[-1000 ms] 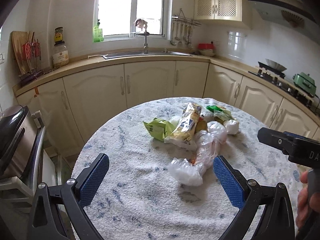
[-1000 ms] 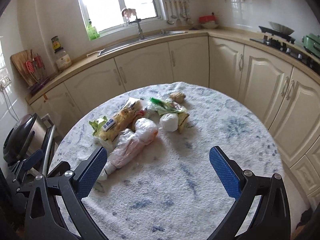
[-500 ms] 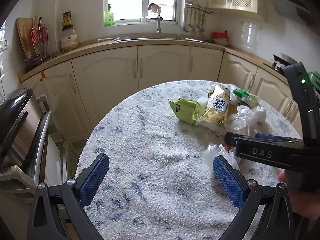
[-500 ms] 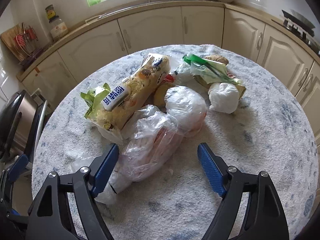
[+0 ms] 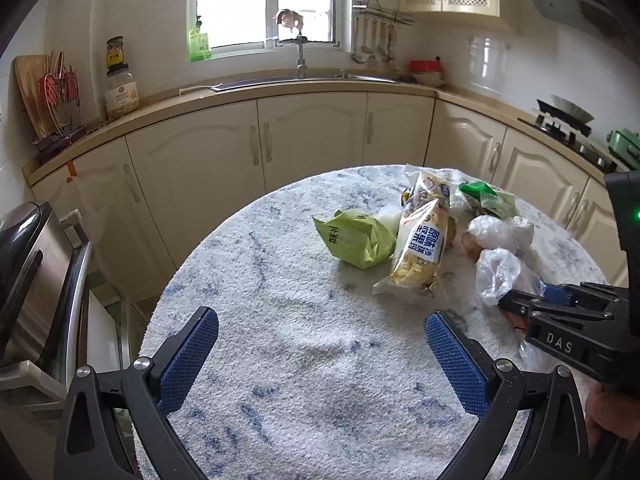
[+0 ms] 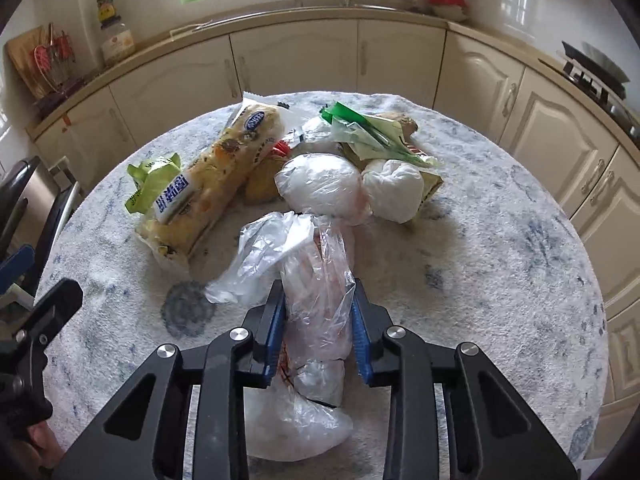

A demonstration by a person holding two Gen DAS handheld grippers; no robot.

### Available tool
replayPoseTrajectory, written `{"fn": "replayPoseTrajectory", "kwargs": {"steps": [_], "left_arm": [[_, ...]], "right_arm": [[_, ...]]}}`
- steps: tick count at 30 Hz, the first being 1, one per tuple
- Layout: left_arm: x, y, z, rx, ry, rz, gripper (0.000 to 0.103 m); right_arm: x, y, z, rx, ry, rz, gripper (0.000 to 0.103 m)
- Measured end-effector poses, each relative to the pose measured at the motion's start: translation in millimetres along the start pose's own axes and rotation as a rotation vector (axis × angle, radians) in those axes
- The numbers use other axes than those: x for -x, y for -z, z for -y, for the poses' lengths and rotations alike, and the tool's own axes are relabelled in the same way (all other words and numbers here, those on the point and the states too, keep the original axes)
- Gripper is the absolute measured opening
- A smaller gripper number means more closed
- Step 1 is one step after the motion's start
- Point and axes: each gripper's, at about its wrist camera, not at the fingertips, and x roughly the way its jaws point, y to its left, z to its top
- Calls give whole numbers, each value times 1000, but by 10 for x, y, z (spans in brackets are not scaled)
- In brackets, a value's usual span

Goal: Collect trash
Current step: 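Grasp the clear plastic bag with the right gripper while the left gripper grasps the bread bag, then carry both bags to the blue bin and open the left gripper over it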

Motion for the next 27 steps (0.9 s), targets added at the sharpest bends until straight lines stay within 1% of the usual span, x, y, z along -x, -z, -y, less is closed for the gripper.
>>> {"fn": "replayPoseTrajectory", "kwargs": {"steps": [4,10,13,15,16,17,18,19,20,21,22,23,24,26,27], "left_arm": [[-99,-113,166,-42,5,8,102],[-278,-368,536,-172,2,31,102],[-482,-478,731,-248,7,33,102],[-708,-525,844,-295,0,9,100],[-848,-542,892,-314,-3,-17,97],[-987,-551,931,-331,-3,-46,87],[-1107,-558,944,-337,0,-71,80],[-1226,-553,943,-333,10,-105,60],[-1328,-547,919,-314,44,-147,47],[-1333,-568,871,-279,79,-137,44],[-1351,-575,838,-264,89,-152,39],[-1340,-587,812,-259,89,-147,29],[-1335,-581,774,-246,95,-148,29],[-1314,-546,671,-195,133,-157,29],[-1275,-549,643,-187,133,-150,29]], "right_arm": [[-40,-1,-22,30,7,15,29],[36,96,166,-24,-63,40,28],[73,130,264,-54,-78,52,28],[88,134,365,-85,-92,58,28],[94,135,391,-94,-96,60,28],[97,135,428,-102,-100,62,28],[98,136,465,-110,-108,63,28],[98,140,496,-118,-115,63,28],[94,141,519,-124,-121,63,28],[95,145,542,-132,-130,63,28],[101,151,567,-137,-137,64,28],[110,159,583,-139,-141,66,28],[120,169,596,-141,-146,67,28],[134,198,617,-152,-165,65,28],[151,221,622,-157,-177,65,28]]}}
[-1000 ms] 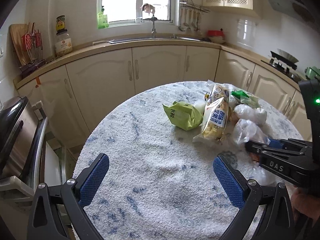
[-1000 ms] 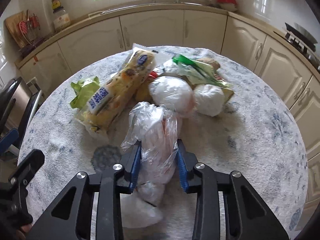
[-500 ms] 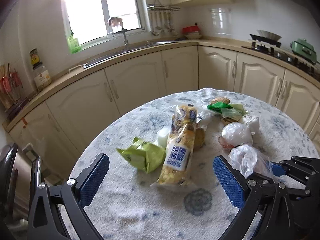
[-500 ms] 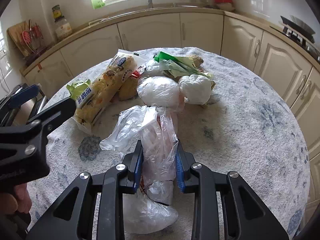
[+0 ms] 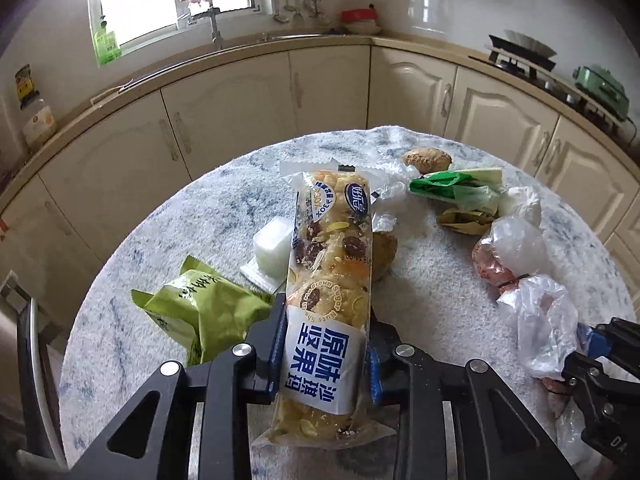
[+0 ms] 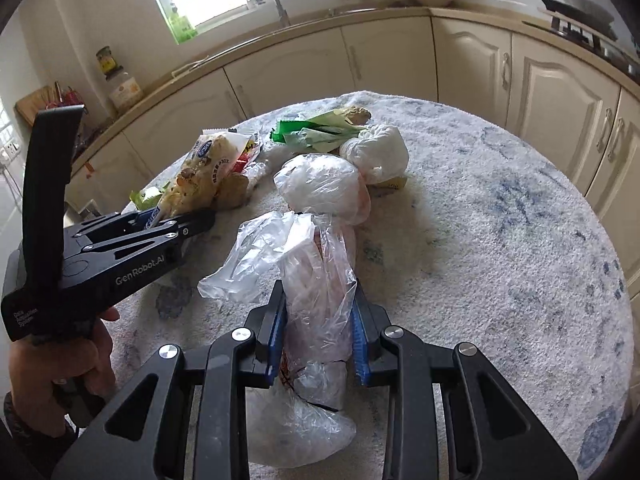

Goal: Collect trash
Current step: 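Carry both bags to the blue bin and open the left gripper over it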

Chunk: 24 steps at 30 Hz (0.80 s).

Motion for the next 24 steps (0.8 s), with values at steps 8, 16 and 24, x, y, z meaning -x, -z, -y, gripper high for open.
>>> {"fn": "replayPoseTrajectory", "kwargs": {"steps": [8,16,24], "left_arm": [[443,377,1,70,23,90,28],[893,699,-44,133,87,143,28],[1498,853,238,91,134,208,28]], "right_arm": [[240,245,-53,-26,-82,2,28],[717,415,-126,-34,-100,61,28],[1313,388,79,-55,-83,162,28]]}}
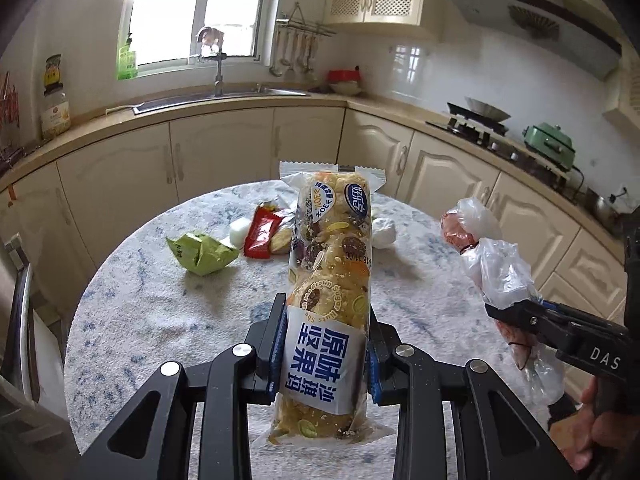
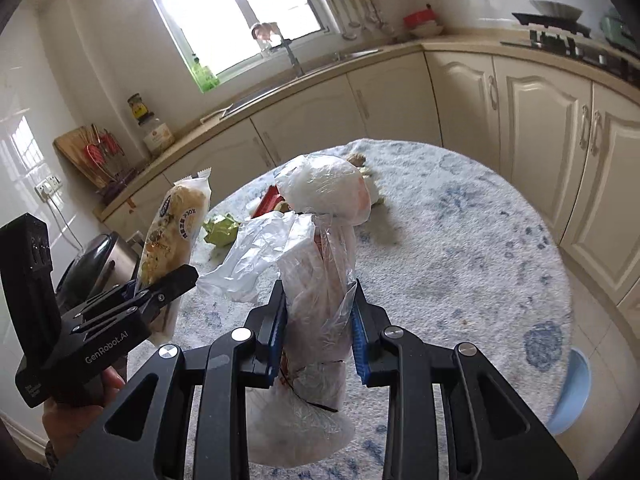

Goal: Collect trash
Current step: 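Carry both bags to the blue bin and open the left gripper over it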

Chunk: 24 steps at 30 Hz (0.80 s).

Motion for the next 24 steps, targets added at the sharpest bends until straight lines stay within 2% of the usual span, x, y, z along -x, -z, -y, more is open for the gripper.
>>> {"fn": "replayPoseTrajectory", "kwargs": {"steps": [5,12,18,24], "left_arm": [[171,-59,340,-48,61,36,28],[213,-147,945,-117,176,46,28],[1,-221,1545,-176,291,4,28],[-442,-169,2252,-227,403,-107,28]], "right_arm": [[423,-71,218,-25,27,71,28],[1031,-73,734,-79,119,164,28],[1496,70,1385,-176,229,220,28],[1813,308,2105,-289,342,230,28]]}}
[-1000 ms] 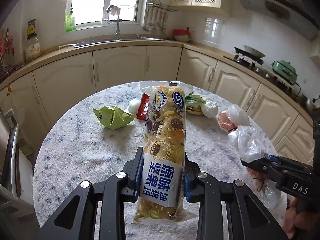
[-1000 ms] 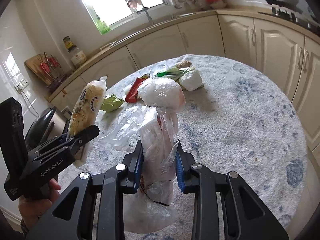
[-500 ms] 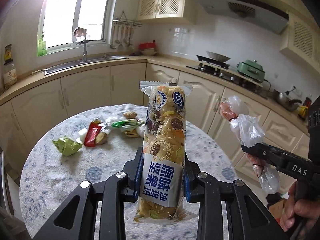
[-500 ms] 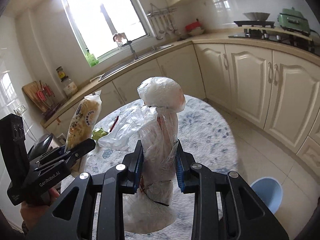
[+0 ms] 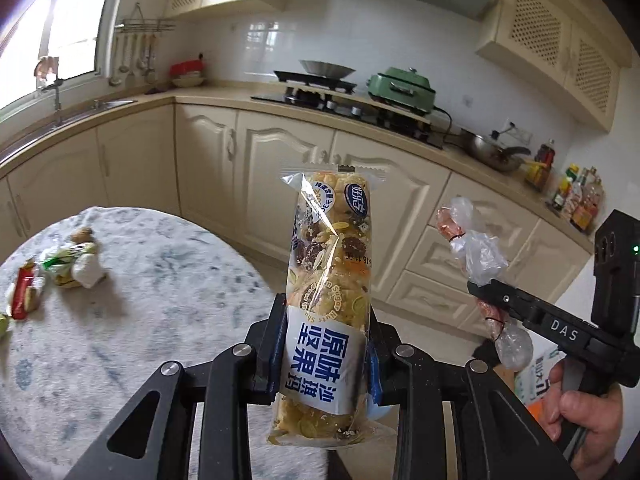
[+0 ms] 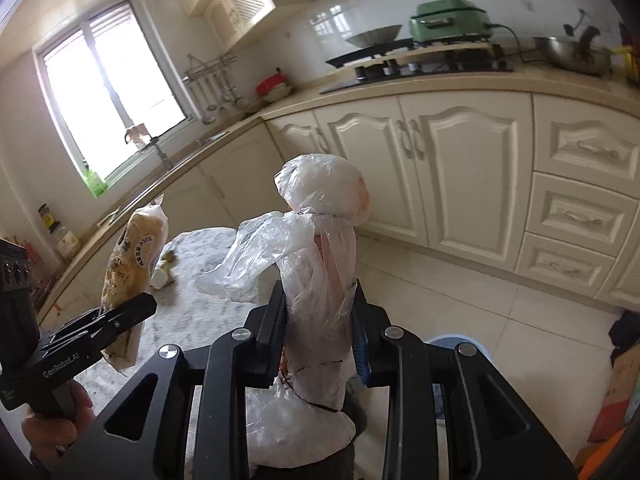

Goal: Collect trash
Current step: 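Carry both bags to the blue bin and open the left gripper over it, then open the right gripper over the bin while the left tool returns to the table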

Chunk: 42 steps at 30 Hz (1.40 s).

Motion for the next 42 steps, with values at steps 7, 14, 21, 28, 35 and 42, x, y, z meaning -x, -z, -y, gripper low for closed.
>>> {"fn": "replayPoseTrajectory", "kwargs": {"steps": [7,14,21,28,35,42], "left_arm": [[-922,-31,443,-25,76,-161,28],[-1752,-103,711,-40,81,-301,28],[-2678,-235,944,-50,73,-426,29],[-3452,-331,1114,-44,-18,-490,77],[-3300,-437,1160,-66,-85,-408,98],[-2637,-408,1118,-91,-111,-310,102]], "right_arm": [[-203,139,812,-114,95,-58,28],[-590,364,1437,-219,119,-137,28],[-997,531,1803,-296,129,-202,29],[-1410,697,2243,-387,151,-269,44],[-1309,856,2427,-461,177,-260,97],[-1066,846,2327,-494,201,-219,103]]}}
